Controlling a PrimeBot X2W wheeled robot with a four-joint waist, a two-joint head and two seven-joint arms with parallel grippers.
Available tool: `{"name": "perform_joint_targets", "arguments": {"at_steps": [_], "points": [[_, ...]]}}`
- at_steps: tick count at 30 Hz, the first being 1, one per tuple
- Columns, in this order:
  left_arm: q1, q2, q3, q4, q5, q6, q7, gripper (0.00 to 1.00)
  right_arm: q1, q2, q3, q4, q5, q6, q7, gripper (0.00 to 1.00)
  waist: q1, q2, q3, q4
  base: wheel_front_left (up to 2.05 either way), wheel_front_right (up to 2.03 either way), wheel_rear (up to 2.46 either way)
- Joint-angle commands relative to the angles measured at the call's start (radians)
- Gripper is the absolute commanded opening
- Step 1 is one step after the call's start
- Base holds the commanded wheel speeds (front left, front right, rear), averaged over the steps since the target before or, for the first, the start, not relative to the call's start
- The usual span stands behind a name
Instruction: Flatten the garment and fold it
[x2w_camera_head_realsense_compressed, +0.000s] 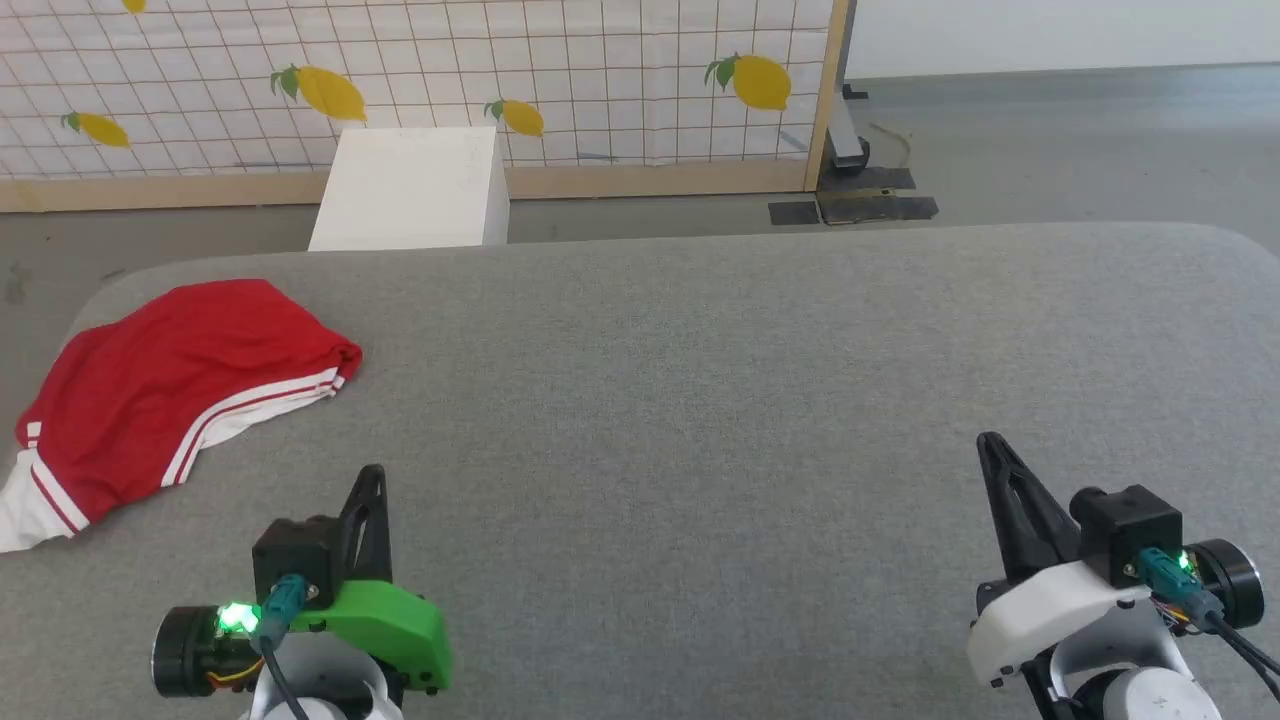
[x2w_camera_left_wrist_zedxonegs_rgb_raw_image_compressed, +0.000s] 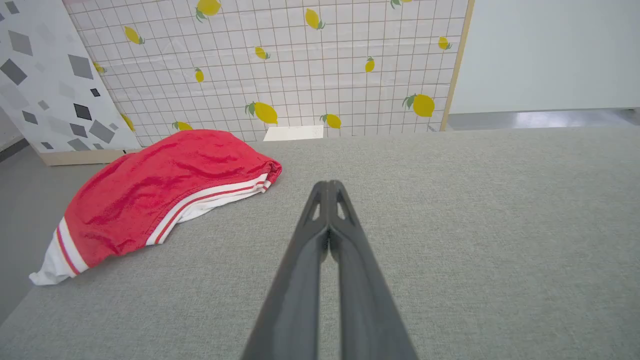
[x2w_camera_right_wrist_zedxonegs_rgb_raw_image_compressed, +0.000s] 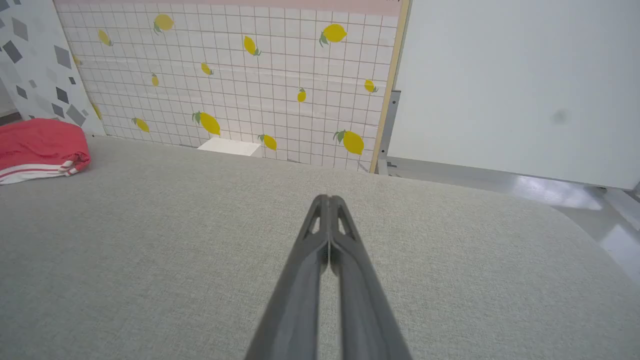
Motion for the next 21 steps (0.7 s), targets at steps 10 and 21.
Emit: {"name": "perform_joint_targets", "arguments": {"at_steps": [10, 21], "points": [[-0.008, 0.002, 0.002, -0.001, 0.013, -0.001, 0.001, 0.0, 0.001, 0.0, 0.0, -0.003, 0.006, -0.002, 0.0, 0.0, 0.0, 0.0, 0.0, 0.0, 0.0, 0.0, 0.0], [-0.008, 0.002, 0.002, -0.001, 0.013, -0.001, 0.001, 0.0, 0.001, 0.0, 0.0, -0.003, 0.006, -0.002, 0.0, 0.0, 0.0, 0.0, 0.0, 0.0, 0.0, 0.0, 0.0]]}}
